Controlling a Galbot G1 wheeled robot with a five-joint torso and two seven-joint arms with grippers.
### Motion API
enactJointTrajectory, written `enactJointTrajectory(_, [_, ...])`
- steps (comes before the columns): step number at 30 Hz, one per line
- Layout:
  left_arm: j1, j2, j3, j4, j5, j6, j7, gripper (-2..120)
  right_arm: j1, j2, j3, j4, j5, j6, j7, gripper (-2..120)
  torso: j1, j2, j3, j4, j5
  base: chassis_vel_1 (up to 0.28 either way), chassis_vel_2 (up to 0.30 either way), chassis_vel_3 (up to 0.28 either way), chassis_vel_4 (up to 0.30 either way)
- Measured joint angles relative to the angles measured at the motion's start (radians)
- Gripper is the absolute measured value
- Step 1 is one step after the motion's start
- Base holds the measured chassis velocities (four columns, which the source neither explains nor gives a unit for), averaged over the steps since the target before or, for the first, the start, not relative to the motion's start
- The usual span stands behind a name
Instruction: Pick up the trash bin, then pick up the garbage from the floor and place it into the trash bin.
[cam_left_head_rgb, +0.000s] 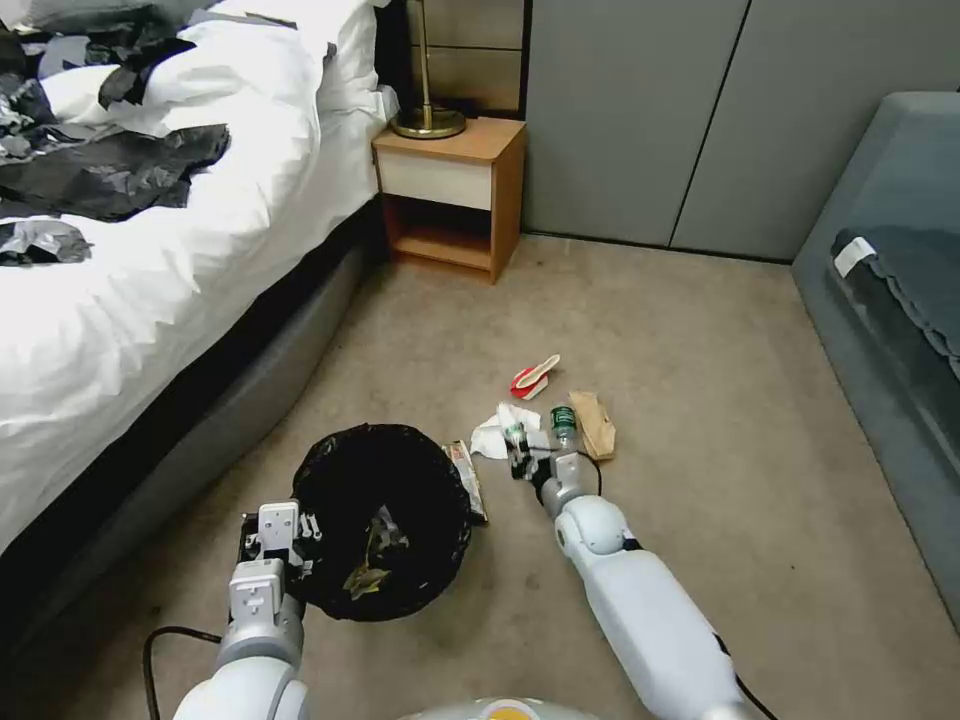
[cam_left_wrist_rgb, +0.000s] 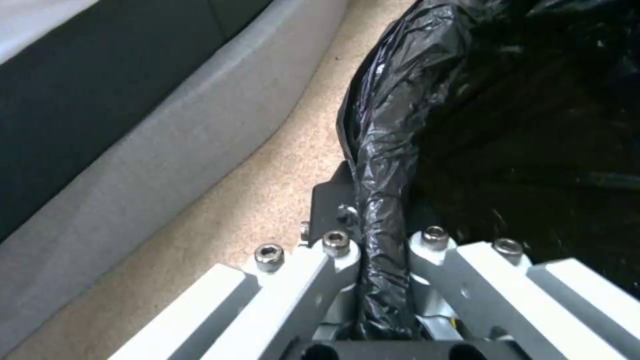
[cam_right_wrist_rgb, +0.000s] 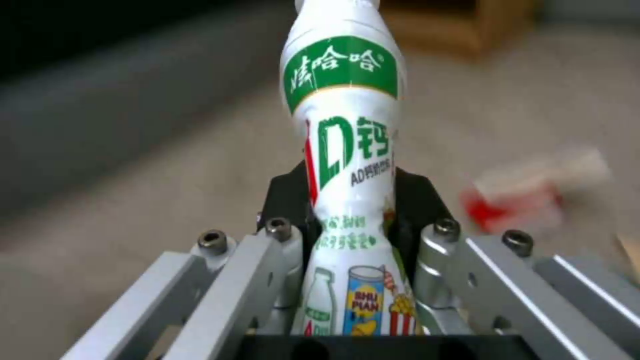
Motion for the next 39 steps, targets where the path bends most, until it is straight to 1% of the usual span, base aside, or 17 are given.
enactJointTrajectory(1, [0.0,0.0,0.0,0.0,0.0,0.0,0.0,1,0.0,0.0,0.0,0.0,0.0,0.0,0.0,17,0.0,0.0,0.0,0.0,0.0,0.0,0.0,0.0,0.0])
enactJointTrajectory(3, [0.0,-0.001,0.003,0.006,-0.001,0.0,0.0,1,-0.043,-0.02,-0.015,0.105,0.015,0.077,-0.065,17,0.0,0.0,0.0,0.0,0.0003,0.0,0.0,0.0,0.0])
enactJointTrajectory(4, [0.0,0.0,0.004,0.011,-0.002,0.0,0.0,1,-0.085,-0.041,-0.041,0.205,0.027,0.137,-0.121,17,0.0,0.0,0.0,0.0,0.0001,0.0,0.0,0.0,0.0])
enactJointTrajectory(5, [0.0,0.0,0.004,0.011,-0.002,0.0,0.0,1,-0.085,-0.041,-0.041,0.205,0.027,0.137,-0.121,17,0.0,0.0,0.0,0.0,0.0001,0.0,0.0,0.0,0.0])
enactJointTrajectory(8, [-0.002,0.001,0.004,0.016,-0.004,0.001,0.0,1,-0.148,-0.075,-0.11,0.332,0.03,0.194,-0.158,16,0.0,0.0,0.0,0.0,0.0001,0.0,0.0,0.0,0.0])
enactJointTrajectory(9, [-0.002,0.001,0.004,0.016,-0.004,0.001,0.0,1,-0.148,-0.075,-0.11,0.332,0.03,0.194,-0.158,16,0.0,0.0,0.0,0.0,0.0001,0.0,0.0,0.0,0.0])
enactJointTrajectory(11, [-0.005,0.002,0.004,0.016,-0.006,0.003,0.0,1,-0.174,-0.094,-0.167,0.373,0.025,0.208,-0.156,16,0.0,0.0,0.0,0.0001,0.0001,0.0,0.0,0.0,0.0])
enactJointTrajectory(12, [-0.005,0.002,0.004,0.016,-0.006,0.003,0.0,1,-0.174,-0.094,-0.167,0.373,0.025,0.208,-0.156,16,0.0,0.0,0.0,0.0001,0.0001,0.0,0.0,0.0,0.0])
enactJointTrajectory(16, [-0.011,0.0,0.004,0.021,-0.007,0.004,0.001,1,-0.191,-0.121,-0.254,0.388,0.016,0.217,-0.14,16,0.0,0.0,0.0,0.0001,0.0002,0.0,0.0,0.0,0.0])
enactJointTrajectory(19, [-0.014,-0.001,0.008,0.029,-0.007,0.004,0.001,1,-0.214,-0.138,-0.31,0.358,-0.011,0.235,-0.13,16,0.0,0.0,0.0,0.0001,0.0001,0.0,0.0,0.0,0.0])
enactJointTrajectory(25, [-0.016,-0.002,0.012,0.031,-0.005,0.004,0.0,1,-0.219,-0.141,-0.326,0.287,-0.029,0.256,-0.117,15,0.0,0.0,0.0,0.0003,-0.0012,0.0,0.0,0.0,0.0])
enactJointTrajectory(31, [-0.013,-0.002,0.013,0.031,-0.004,0.004,-0.001,1,-0.2,-0.131,-0.333,0.242,-0.019,0.246,-0.106,17,0.0,0.0,0.0,0.0,0.0003,0.0,0.0,0.0,0.0])
enactJointTrajectory(32, [-0.012,-0.002,0.013,0.031,-0.004,0.004,-0.001,1,-0.199,-0.131,-0.334,0.241,-0.016,0.243,-0.104,22,0.0,0.0,0.0,0.0,0.0002,0.0,0.0,0.0,0.0])
enactJointTrajectory(34, [-0.012,-0.002,0.013,0.031,-0.004,0.004,-0.001,1,-0.198,-0.131,-0.335,0.241,-0.015,0.241,-0.103,25,0.0,0.0,0.0,-0.0001,0.0002,0.0,0.0,0.0,0.0])
enactJointTrajectory(36, [-0.013,-0.001,0.013,0.03,-0.004,0.004,-0.001,1,-0.197,-0.132,-0.338,0.24,-0.013,0.237,-0.102,36,0.0,0.0,0.0,0.0,0.0003,0.0,0.0,0.0,0.0])
enactJointTrajectory(37, [-0.013,-0.001,0.013,0.03,-0.004,0.004,-0.001,1,-0.197,-0.132,-0.338,0.24,-0.013,0.237,-0.102,36,0.0,0.0,0.0,0.0,0.0003,0.0,0.0,0.0,0.0])
enactJointTrajectory(39, [-0.012,-0.001,0.013,0.03,-0.004,0.004,-0.001,1,-0.196,-0.132,-0.338,0.24,-0.011,0.234,-0.102,45,0.0,0.0,0.0,0.0001,0.0004,0.0,0.0,0.0,0.0])
